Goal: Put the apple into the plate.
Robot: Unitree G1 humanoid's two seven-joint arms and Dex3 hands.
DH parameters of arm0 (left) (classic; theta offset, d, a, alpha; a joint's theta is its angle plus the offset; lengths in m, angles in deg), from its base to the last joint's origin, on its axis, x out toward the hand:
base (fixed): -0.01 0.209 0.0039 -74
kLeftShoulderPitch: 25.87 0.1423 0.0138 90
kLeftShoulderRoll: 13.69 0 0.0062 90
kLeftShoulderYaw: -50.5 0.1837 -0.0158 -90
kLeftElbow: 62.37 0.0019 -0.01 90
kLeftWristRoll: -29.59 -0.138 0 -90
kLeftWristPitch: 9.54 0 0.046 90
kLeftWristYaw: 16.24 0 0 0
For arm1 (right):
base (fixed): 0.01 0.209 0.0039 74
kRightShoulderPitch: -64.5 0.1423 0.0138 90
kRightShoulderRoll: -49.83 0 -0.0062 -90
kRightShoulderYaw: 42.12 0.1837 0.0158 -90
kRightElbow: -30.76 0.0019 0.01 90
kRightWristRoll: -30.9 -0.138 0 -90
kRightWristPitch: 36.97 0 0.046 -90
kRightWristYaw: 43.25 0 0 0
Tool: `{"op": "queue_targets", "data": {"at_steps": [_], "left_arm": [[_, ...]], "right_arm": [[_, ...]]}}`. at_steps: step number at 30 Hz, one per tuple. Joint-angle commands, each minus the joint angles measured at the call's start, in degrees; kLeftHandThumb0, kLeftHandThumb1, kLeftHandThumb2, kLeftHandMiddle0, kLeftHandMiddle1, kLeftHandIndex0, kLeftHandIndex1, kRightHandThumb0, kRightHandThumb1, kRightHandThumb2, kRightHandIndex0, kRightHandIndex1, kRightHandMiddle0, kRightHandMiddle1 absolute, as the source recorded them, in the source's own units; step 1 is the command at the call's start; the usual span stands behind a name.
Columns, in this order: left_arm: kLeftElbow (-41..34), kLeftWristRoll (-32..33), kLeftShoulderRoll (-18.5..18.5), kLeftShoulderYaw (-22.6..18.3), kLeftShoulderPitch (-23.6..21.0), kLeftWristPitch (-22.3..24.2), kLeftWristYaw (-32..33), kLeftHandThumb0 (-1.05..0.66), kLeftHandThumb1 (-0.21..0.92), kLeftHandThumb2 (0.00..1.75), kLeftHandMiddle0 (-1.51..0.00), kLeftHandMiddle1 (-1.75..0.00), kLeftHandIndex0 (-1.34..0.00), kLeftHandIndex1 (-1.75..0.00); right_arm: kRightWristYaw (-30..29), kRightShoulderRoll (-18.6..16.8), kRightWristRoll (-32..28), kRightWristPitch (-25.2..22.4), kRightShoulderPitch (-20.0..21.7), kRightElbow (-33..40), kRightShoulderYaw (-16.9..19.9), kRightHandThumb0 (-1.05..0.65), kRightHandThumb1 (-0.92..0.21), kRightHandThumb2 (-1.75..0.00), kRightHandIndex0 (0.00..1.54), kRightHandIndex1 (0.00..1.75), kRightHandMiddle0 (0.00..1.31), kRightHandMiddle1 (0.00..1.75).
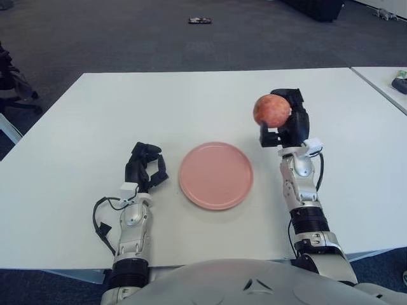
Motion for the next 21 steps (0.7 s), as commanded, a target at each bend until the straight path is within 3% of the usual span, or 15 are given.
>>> {"op": "queue_targets", "data": {"at_steps": [1, 8, 13, 21], "left_arm": [[-0.5, 0.1, 0.2, 0.1, -0.2, 1.3, -0.2, -0.44, 0.45, 1.16, -1.15, -1.75, -0.5, -1.75], [-0.1, 0.1, 0.4, 0.0, -0.4, 1.7, -0.1, -0.44, 0.43, 1.18, -1.17, -1.75, -0.52, -1.75], [-0.1, -0.3, -0.3, 0.1, -0.4, 0.2, 0.6, -0.44, 0.42, 1.2, -1.18, -1.75, -0.52, -1.75], [0.5, -0.3, 0.2, 0.2, -0.4, -0.6, -0.1, -0.45, 0.42, 1.2, -1.19, -1.75, -0.53, -1.75]], "right_arm": [[1.7, 0.7, 3.2, 4.0, -1.9, 2.7, -2.3, 0.0, 0.11, -1.75, 0.98, 1.6, 0.7, 1.75], [3.8, 2.8, 10.0, 4.9, -5.8, 8.8, -6.9, 0.0, 0.11, -1.75, 0.97, 1.61, 0.7, 1.75], [6.4, 4.3, 12.3, 2.1, -6.8, 12.1, -9.6, 0.0, 0.11, -1.75, 0.98, 1.6, 0.7, 1.75], [15.8, 11.0, 14.6, -2.0, -8.0, 17.8, -15.6, 0.0, 0.1, -1.75, 0.97, 1.61, 0.7, 1.75]]}}
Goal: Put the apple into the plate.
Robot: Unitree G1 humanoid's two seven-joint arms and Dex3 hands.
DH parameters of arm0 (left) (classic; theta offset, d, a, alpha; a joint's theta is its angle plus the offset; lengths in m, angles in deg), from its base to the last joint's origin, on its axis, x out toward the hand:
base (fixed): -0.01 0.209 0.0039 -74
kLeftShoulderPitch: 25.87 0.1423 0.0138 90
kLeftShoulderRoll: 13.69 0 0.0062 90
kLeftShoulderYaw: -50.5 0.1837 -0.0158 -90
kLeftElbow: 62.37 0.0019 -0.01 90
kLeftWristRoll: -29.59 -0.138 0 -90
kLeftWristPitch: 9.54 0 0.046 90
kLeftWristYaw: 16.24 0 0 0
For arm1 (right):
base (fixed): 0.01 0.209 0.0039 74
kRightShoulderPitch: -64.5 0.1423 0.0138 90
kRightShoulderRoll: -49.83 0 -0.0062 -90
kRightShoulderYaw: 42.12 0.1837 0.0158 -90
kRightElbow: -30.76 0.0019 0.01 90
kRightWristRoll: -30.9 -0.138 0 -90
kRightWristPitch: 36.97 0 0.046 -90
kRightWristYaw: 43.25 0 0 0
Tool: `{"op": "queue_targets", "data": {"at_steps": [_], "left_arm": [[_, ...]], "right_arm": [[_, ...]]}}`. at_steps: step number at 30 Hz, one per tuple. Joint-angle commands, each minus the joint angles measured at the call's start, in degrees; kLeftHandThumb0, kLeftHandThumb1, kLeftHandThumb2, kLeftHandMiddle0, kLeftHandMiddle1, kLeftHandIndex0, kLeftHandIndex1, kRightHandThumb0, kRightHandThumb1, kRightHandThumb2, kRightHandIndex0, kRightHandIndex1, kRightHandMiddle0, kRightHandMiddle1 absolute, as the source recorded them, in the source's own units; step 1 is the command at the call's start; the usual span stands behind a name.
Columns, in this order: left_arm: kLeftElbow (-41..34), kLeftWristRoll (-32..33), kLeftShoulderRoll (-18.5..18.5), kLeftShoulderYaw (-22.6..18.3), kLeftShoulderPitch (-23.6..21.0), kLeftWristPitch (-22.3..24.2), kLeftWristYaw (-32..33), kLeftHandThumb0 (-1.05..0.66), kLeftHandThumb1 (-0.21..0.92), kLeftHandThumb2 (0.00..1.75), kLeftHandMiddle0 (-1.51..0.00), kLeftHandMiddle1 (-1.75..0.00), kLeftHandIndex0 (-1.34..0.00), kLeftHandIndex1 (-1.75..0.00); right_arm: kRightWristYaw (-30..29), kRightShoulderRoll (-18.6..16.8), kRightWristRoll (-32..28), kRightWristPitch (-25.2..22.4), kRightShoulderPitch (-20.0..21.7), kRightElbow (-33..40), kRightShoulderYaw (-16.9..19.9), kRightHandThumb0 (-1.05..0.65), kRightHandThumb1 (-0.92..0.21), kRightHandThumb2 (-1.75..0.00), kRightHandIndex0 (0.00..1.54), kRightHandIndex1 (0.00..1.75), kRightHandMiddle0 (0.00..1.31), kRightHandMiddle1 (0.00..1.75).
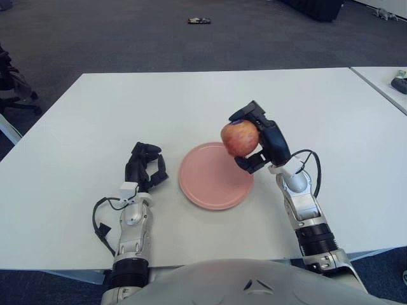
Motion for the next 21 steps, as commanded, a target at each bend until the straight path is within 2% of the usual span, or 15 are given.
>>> {"op": "queue_targets", "data": {"at_steps": [1, 7, 9, 16, 21], "left_arm": [[0.6, -0.2, 0.3, 0.0, -0.4, -0.6, -0.2, -0.45, 0.42, 1.2, -1.19, -1.75, -0.53, -1.75], [0.1, 0.3, 0.2, 0.0, -0.3, 0.6, -0.4, -0.45, 0.41, 1.21, -1.18, -1.75, -0.53, -1.75], [-0.1, 0.4, 0.2, 0.0, -0.3, 1.2, -0.3, -0.45, 0.41, 1.21, -1.18, -1.75, -0.53, -1.75], [1.2, 0.7, 0.4, -0.3, -0.6, -0.3, -0.6, -0.45, 0.41, 1.21, -1.18, -1.75, -0.54, -1.75], [2.5, 0.2, 0.6, -0.5, -1.0, -1.6, -0.3, -0.45, 0.4, 1.23, -1.19, -1.75, -0.55, -1.75]], "right_arm": [[3.3, 3.1, 2.2, -1.1, -0.2, 3.5, -2.1, 0.0, 0.1, -1.75, 0.97, 1.61, 0.7, 1.75], [7.0, 6.6, 5.9, -4.9, -0.4, 7.2, -5.0, 0.0, 0.11, -1.75, 0.98, 1.6, 0.7, 1.75], [7.3, 7.5, 8.7, -6.5, -0.6, 8.8, -5.7, 0.0, 0.11, -1.75, 0.98, 1.6, 0.7, 1.75], [5.3, 8.7, 18.0, -9.5, -1.3, 12.4, -7.2, 0.0, 0.11, -1.75, 0.99, 1.59, 0.71, 1.75], [3.4, 9.4, 24.4, -9.9, -1.5, 13.2, -8.3, 0.0, 0.1, -1.75, 0.97, 1.62, 0.69, 1.75]]}}
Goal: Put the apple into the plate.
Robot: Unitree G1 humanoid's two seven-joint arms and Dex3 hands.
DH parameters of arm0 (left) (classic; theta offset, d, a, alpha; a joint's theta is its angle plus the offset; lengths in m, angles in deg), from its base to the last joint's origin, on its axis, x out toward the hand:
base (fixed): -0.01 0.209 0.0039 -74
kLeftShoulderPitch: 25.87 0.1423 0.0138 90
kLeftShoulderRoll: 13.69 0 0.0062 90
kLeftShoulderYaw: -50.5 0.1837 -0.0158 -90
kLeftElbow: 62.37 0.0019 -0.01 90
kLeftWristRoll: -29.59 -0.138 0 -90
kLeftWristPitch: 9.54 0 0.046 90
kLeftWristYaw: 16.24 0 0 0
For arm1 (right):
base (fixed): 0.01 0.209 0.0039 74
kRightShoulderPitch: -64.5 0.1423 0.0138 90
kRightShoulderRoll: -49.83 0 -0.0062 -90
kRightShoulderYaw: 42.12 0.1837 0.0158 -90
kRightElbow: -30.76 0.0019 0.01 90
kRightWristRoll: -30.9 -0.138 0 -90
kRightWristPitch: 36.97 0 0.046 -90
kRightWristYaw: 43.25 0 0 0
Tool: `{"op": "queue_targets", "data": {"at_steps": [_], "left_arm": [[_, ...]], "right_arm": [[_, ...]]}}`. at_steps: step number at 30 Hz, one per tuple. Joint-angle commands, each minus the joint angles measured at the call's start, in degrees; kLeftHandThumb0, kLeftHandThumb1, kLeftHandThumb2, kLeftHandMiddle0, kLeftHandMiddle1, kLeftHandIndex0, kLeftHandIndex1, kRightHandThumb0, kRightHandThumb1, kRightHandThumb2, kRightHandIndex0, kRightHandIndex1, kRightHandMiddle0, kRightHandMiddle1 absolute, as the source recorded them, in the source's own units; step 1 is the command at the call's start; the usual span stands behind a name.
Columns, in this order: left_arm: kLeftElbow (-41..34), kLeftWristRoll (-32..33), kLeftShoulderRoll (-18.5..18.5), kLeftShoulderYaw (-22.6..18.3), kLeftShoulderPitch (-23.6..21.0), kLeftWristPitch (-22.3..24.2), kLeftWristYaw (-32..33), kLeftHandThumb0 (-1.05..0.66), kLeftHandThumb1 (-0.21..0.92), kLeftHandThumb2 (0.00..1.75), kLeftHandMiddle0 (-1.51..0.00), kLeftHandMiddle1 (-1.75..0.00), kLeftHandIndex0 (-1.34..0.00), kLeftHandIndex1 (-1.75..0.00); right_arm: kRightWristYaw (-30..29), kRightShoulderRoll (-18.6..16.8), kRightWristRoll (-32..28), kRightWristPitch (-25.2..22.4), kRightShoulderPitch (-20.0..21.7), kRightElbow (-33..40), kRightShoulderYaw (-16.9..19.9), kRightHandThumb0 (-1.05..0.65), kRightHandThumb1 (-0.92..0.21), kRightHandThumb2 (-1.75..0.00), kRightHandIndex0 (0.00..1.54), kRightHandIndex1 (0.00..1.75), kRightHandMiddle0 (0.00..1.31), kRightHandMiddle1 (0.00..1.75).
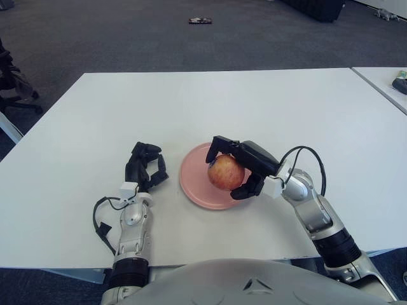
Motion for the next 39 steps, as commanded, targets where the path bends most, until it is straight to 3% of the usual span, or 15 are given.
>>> {"op": "queue_targets", "data": {"at_steps": [1, 11, 17, 18, 19, 22, 25, 33, 39], "left_arm": [[1.7, -0.2, 0.5, -0.2, -0.8, -0.7, -0.1, -0.45, 0.4, 1.23, -1.19, -1.75, -0.55, -1.75], [2.8, 0.4, 0.5, -0.4, -1.3, -1.3, -0.3, -0.46, 0.39, 1.24, -1.19, -1.75, -0.55, -1.75], [3.3, 0.3, 0.7, -0.3, -1.4, -1.7, -0.5, -0.46, 0.38, 1.26, -1.21, -1.75, -0.56, -1.75], [3.1, 0.4, 0.7, -0.3, -1.4, -1.1, -0.6, -0.46, 0.38, 1.26, -1.21, -1.75, -0.56, -1.75], [3.0, 0.5, 0.7, -0.3, -1.4, -1.1, -0.7, -0.46, 0.38, 1.26, -1.2, -1.75, -0.56, -1.75], [3.0, 0.7, 0.6, -0.3, -1.3, -1.4, -0.8, -0.46, 0.38, 1.25, -1.19, -1.75, -0.56, -1.75], [2.6, 0.8, 0.6, -0.2, -1.1, -1.4, -1.0, -0.45, 0.39, 1.24, -1.19, -1.75, -0.55, -1.75], [1.2, 0.1, 0.4, -0.1, -0.8, 0.7, 0.1, -0.45, 0.4, 1.23, -1.18, -1.75, -0.55, -1.75], [1.1, 0.1, 0.3, -0.2, -0.7, 0.9, 0.0, -0.45, 0.4, 1.23, -1.18, -1.75, -0.54, -1.75]], "right_arm": [[-2.3, 0.6, 4.0, 0.0, 0.4, 1.3, -0.6, 0.0, 0.1, -1.75, 0.97, 1.63, 0.69, 1.75], [-4.6, 2.4, 11.6, -1.0, -1.4, 1.6, -2.0, -0.01, 0.03, -1.69, 0.9, 1.72, 0.66, 1.68], [-4.3, 2.8, 14.6, -3.0, -2.4, 1.5, -2.7, -0.01, -0.31, -1.26, 0.62, 1.74, 0.51, 1.54], [-4.4, 2.7, 15.0, -3.2, -2.3, 1.5, -2.8, -0.01, -0.43, -1.12, 0.53, 1.74, 0.44, 1.54], [-4.3, 2.2, 16.1, -3.8, -1.5, 1.8, -3.4, -0.23, -0.38, -1.14, 0.34, 1.75, 0.28, 1.59], [-4.1, 1.6, 18.3, -4.8, 0.1, 2.8, -4.4, -0.55, -0.36, -1.12, 0.11, 1.4, 0.09, 1.44], [-4.4, 2.3, 20.2, -4.9, 0.3, 3.8, -4.6, -0.66, -0.39, -1.09, 0.04, 1.17, 0.03, 1.33], [-4.9, 2.9, 24.1, -6.1, -0.1, 5.3, -4.8, -0.71, -0.46, -1.03, 0.0, 0.78, 0.0, 1.15], [-6.7, 3.4, 24.2, -5.3, -0.6, 5.2, -4.8, -0.7, -0.5, -0.99, 0.0, 0.35, 0.0, 0.92]]}}
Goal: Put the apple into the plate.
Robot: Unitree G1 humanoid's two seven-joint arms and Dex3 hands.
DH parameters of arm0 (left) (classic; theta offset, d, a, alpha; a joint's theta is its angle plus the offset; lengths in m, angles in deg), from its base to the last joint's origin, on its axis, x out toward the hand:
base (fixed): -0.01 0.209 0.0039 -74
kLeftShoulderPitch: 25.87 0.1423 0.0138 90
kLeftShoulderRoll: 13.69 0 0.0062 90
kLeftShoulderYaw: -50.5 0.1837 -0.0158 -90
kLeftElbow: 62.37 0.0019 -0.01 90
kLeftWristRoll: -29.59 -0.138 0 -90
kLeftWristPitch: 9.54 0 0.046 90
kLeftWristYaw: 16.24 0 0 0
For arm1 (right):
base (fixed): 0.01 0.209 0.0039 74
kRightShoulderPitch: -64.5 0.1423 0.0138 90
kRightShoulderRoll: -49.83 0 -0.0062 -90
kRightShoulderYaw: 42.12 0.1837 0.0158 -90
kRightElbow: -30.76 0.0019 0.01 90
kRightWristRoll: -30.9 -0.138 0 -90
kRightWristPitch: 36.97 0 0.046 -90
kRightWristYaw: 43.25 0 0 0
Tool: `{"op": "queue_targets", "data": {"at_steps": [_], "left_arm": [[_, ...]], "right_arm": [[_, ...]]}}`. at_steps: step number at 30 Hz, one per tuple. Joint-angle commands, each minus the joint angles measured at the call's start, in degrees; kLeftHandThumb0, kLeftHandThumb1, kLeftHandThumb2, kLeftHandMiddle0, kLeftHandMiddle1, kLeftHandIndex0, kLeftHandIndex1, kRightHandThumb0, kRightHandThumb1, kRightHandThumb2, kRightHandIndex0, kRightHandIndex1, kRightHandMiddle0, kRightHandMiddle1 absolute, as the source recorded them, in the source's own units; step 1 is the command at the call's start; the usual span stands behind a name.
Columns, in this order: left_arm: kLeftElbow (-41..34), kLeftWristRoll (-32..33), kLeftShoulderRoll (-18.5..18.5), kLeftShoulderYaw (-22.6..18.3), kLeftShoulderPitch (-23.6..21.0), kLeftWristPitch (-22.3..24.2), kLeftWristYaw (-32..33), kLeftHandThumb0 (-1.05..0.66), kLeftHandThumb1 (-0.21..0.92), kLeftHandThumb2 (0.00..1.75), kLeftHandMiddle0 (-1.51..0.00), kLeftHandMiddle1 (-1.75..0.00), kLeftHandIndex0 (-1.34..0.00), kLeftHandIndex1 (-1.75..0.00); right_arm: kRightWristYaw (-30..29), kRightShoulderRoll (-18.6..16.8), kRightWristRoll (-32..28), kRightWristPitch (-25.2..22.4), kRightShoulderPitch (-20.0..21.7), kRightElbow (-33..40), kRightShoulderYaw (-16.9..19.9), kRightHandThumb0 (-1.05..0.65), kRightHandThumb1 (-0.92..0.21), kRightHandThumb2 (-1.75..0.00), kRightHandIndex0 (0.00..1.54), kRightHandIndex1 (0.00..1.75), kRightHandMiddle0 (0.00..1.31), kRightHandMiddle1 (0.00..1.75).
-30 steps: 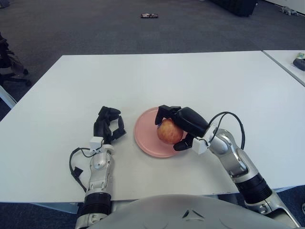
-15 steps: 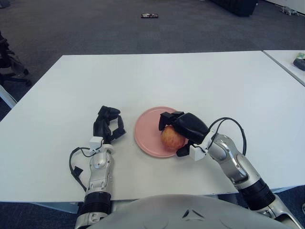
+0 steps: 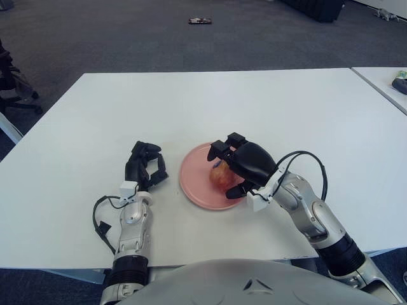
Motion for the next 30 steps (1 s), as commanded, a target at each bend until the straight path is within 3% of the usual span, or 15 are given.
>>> {"op": "queue_targets", "data": {"at_steps": [1, 4, 8, 16, 25, 30], "left_arm": [[0.2, -0.2, 0.1, 0.0, 0.3, 0.7, 0.1, -0.45, 0.4, 1.23, -1.19, -1.75, -0.55, -1.75], [0.1, 0.1, 0.1, 0.0, 0.4, 0.9, -0.2, -0.45, 0.4, 1.23, -1.19, -1.75, -0.55, -1.75], [0.1, 0.3, 0.1, 0.0, 0.4, 1.1, -0.4, -0.45, 0.4, 1.23, -1.19, -1.75, -0.55, -1.75], [0.8, -0.1, -0.6, 0.0, 0.2, -2.3, 0.3, -0.45, 0.4, 1.23, -1.19, -1.75, -0.54, -1.75], [1.2, 0.2, -0.7, -0.2, 0.1, -3.0, -0.1, -0.45, 0.4, 1.22, -1.19, -1.75, -0.54, -1.75], [-0.6, 0.6, -0.3, 0.1, 0.7, 0.7, -0.4, -0.45, 0.42, 1.21, -1.18, -1.75, -0.53, -1.75]], "right_arm": [[-1.7, 0.8, 1.0, 0.4, -0.1, 0.4, 0.1, -0.7, -0.51, -0.98, 0.0, 0.27, 0.0, 0.88], [-2.4, 1.0, 1.0, 0.6, -0.2, 0.3, 0.0, -0.7, -0.52, -0.97, 0.0, 0.09, 0.0, 0.78], [-3.1, 1.2, 1.0, 0.7, -0.2, 0.2, -0.1, -0.7, -0.53, -0.96, 0.0, 0.02, 0.0, 0.67], [-4.6, 0.9, 0.6, 0.7, -0.7, 0.1, -0.1, -0.72, -0.53, -0.92, 0.0, 0.0, 0.0, 0.44], [-4.9, 0.6, -0.5, 0.4, -1.3, 0.5, 0.2, -0.74, -0.54, -0.88, 0.0, 0.0, 0.0, 0.19], [-4.3, 1.0, -2.6, 0.7, -1.6, 1.2, 0.9, -0.78, -0.62, -0.84, 0.0, 0.0, 0.0, 0.04]]}}
